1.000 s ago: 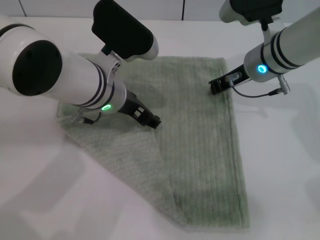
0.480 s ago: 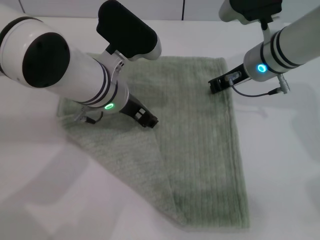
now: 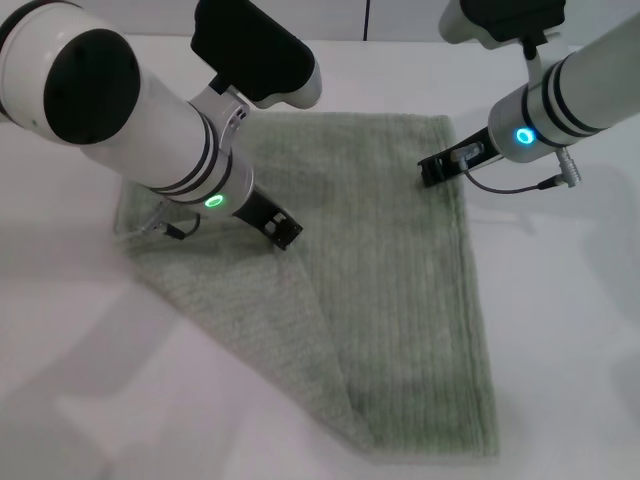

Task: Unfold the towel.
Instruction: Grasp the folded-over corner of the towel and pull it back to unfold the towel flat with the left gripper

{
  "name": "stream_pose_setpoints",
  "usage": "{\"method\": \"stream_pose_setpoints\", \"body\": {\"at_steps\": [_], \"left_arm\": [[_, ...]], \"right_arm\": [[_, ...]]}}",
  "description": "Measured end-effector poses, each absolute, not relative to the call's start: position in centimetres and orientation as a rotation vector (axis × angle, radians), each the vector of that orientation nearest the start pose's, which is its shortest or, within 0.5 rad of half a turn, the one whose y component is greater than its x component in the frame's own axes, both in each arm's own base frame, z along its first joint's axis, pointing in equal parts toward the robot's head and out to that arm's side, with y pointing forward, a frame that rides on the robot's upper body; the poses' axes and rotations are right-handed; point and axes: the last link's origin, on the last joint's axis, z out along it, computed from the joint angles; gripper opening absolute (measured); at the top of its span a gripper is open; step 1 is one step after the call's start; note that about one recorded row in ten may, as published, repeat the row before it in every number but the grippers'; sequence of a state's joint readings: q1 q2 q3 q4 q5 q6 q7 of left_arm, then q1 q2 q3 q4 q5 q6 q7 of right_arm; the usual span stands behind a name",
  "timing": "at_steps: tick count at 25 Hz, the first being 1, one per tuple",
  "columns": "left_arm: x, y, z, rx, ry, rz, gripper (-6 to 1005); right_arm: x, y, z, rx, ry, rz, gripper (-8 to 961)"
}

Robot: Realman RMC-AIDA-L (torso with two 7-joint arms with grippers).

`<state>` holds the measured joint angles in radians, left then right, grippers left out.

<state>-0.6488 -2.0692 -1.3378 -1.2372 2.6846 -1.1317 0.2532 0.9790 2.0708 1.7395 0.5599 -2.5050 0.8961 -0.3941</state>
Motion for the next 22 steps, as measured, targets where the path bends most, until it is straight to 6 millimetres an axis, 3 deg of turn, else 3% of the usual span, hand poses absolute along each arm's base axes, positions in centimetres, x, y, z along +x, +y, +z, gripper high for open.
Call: {"method": "stream_pose_setpoints", "body": {"at_steps": [4,7,13,22], "left_arm": [[-15.1,36.7,-6.9,-2.466,-0.725,0.452,401],[-14.4,36.5,-6.8,-2.477,-0.704,0.441,137],[-14.1,36.4,-6.6,-2.477,-0.699,0.431,-1],[-12.6,35.7,-5.3,-2.468,-0.674,0.419,7]], "right_arm": [[18.3,43.8,-7.2,-2.328,1.155,-0.263,-1],[18.3,43.8,-7.2,-2.327,1.155,-0.264,-1],[18.3,43.8,-7.2,-2.326,1.154,-0.263,-1],[18.3,43.8,-7.2,-2.326,1.153,-0.263,-1]]}}
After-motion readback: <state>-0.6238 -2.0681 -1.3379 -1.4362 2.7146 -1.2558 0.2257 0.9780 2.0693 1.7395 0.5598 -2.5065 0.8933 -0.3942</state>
